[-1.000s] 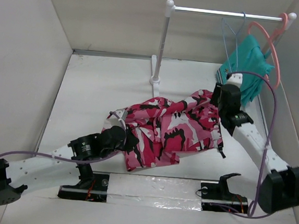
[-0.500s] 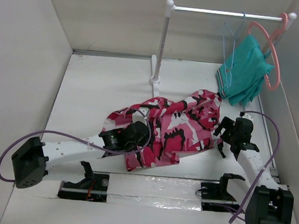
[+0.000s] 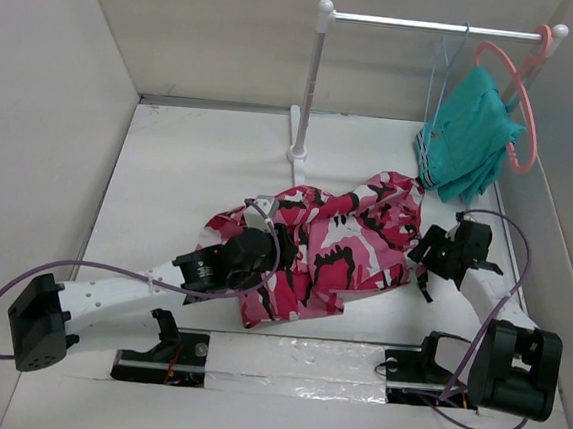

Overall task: Place the trousers on the hanger
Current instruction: Flatten out the trousers at the center of the board.

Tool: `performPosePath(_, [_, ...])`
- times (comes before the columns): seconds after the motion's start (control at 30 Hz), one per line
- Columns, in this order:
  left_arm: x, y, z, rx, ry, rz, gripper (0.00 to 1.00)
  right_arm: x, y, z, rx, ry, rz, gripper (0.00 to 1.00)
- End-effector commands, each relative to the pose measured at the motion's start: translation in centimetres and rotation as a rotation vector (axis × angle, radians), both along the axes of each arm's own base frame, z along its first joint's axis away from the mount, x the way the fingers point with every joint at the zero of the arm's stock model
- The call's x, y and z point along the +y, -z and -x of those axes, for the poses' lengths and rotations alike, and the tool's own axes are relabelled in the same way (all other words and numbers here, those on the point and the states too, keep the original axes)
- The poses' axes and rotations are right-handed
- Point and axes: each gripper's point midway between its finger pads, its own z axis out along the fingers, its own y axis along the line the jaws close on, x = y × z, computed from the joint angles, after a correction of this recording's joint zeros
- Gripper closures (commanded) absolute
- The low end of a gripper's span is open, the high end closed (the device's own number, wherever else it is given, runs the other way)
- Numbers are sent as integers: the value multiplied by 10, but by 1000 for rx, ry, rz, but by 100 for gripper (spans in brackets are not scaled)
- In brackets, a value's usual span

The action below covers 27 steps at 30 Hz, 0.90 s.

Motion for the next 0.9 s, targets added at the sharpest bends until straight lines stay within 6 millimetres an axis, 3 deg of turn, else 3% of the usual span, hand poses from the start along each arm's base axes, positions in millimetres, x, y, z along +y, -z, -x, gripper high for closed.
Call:
performPosePath(0.0, [16,-12,-9,-51,-68,34,62,20,-7,1,8,-107,-90,36])
performPosePath(0.07, [24,-4,-9,-41,-80,28,62,25,-3,4,30,-123,-116,35])
performPosePath(0.27, [41,-11,-12,-58,-95,67,62,21,7,-1,69,-110,-126,18])
performPosePath(0.37, [44,-23,-13,-79,-96,85,62,21,13,2,114,-114,-141,20])
performPosePath(0.47, [47,-28,-14,-102,-104,106,63,37,21,8,159,-179,-228,44])
performPosePath(0.5, [49,-32,-14,-113,-110,119,63,42,24,11,170,-196,-254,74])
performPosePath(0.53, [51,-34,-16,-118,-121,126,63,40,26,12,174,-197,-266,90])
performPosePath(0.57, [51,-35,-16,-118,-120,128,63,35,27,12,171,-181,-284,97])
performPosePath(0.67, [53,-38,-20,-128,-126,146,64,10,21,3,126,-97,-271,100])
performPosePath(0.73, [51,-39,-19,-128,-108,140,64,-21,1,-6,25,16,-215,100])
performPosePath(0.77, [51,-39,-19,-128,-108,140,65,-40,-4,-7,6,89,-147,100])
performPosePath(0.8, [50,-38,-19,-125,-103,140,65,-63,-23,-9,-63,170,-92,100])
performPosePath(0.87, [48,-34,-18,-122,-98,148,65,-91,-40,-5,-117,292,-38,100])
